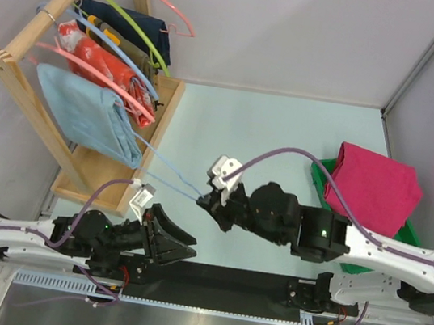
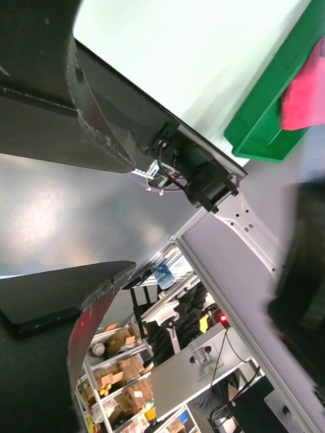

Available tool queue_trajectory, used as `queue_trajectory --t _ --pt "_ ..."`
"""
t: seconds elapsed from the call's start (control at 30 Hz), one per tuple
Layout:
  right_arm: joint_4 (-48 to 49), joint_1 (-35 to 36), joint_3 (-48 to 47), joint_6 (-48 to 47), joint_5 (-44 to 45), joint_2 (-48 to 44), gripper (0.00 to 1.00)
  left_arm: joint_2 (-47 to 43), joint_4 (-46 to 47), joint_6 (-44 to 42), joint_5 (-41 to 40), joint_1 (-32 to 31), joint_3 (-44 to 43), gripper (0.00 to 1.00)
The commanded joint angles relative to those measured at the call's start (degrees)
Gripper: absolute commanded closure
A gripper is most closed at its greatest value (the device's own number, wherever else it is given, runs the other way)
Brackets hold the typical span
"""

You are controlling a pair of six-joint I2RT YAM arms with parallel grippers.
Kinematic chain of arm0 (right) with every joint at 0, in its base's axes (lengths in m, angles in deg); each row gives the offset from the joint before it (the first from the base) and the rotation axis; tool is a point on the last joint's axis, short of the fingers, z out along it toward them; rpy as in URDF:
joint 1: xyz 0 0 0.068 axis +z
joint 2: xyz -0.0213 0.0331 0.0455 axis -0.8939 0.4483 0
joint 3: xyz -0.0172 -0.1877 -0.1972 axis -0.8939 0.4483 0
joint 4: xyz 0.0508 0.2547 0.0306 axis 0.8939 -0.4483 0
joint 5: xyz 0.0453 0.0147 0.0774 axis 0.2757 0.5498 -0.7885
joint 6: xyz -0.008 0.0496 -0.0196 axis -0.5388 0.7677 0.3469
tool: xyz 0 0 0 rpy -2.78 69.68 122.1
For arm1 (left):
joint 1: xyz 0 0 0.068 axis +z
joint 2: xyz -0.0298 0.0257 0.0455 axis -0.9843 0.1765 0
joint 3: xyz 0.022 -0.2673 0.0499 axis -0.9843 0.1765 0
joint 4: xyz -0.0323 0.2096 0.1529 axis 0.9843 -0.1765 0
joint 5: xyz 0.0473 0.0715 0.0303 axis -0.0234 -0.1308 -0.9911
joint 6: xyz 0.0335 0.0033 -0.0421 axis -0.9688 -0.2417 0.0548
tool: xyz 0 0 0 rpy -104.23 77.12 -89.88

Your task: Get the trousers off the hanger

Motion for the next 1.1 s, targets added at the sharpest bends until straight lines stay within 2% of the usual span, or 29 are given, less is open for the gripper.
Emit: queue_trajectory --t 0.0,0.3,0.63,0.87,1.07 --pt "5.6 -4.3 -8.9 -4.7 -5.6 5.1 1.0 -3.9 -0.3 -1.8 -0.8 -0.3 1.6 0.39" --pt "6.2 -10.7 -27.9 -8.7 -12.4 21.9 1.0 -6.6 -6.1 -1.5 -2.4 -0.2 1.9 0.39" --pt "2.7 -12.2 -46.0 -10.1 -17.1 35.5 1.0 -6.4 -6.3 -1.2 -3.0 -0.2 3.2 0.38" --pt "3.5 -12.5 -47.0 -9.9 -19.0 37.6 1.0 -3.2 -6.1 -2.0 -3.1 -0.3 2.5 0.37" --pt "-0.4 -12.8 -47.6 -9.8 -22.3 39.3 1.0 0.4 -7.2 -0.5 -4.4 -0.2 1.9 0.37"
